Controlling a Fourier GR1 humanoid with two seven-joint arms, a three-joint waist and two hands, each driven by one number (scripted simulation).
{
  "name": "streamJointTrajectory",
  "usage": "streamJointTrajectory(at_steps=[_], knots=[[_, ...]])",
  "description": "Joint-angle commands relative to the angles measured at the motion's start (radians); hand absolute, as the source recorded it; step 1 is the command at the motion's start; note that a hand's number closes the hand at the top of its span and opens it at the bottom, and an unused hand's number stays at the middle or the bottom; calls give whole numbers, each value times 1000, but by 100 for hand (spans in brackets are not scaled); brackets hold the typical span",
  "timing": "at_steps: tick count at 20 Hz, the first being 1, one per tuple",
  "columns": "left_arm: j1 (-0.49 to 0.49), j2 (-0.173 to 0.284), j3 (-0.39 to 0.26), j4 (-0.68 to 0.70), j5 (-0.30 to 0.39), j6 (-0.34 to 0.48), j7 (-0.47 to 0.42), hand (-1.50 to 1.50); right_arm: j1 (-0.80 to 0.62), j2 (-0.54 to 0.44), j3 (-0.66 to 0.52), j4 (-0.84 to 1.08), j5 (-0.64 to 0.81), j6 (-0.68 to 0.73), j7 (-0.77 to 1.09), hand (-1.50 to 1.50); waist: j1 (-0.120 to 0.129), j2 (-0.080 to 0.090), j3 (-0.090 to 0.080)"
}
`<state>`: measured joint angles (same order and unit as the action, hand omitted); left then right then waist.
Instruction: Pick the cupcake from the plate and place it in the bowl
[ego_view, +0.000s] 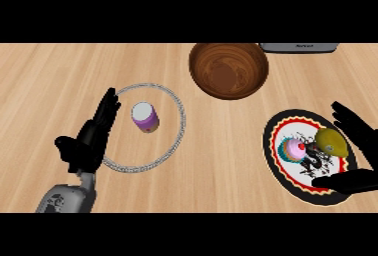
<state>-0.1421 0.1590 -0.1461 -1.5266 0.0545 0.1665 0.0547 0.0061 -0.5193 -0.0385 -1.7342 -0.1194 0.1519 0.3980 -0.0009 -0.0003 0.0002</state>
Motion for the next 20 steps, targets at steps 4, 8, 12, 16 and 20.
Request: streamJointTrajectory(at_steps=[4,8,12,16,20], knots=[[-93,-20,40,39,-26,2,63,0,50,74,-70,-36,-62,63,-57,-150,-6,0,0],[26,-32,30,-18,-35,-31,-8,0,84,123,-102,-25,-45,88,-97,-150,-2,-1,0],[-22,-85,26,52,-81,-4,-23,0,-8,149,-103,-1,-34,92,2,-150,-1,0,0],[3,-61,45,32,-85,-32,-37,0,51,240,-47,34,49,66,-100,-150,-1,0,0],[14,-81,46,73,-83,-60,-78,0,0,249,-80,165,60,88,-159,-150,1,1,0]])
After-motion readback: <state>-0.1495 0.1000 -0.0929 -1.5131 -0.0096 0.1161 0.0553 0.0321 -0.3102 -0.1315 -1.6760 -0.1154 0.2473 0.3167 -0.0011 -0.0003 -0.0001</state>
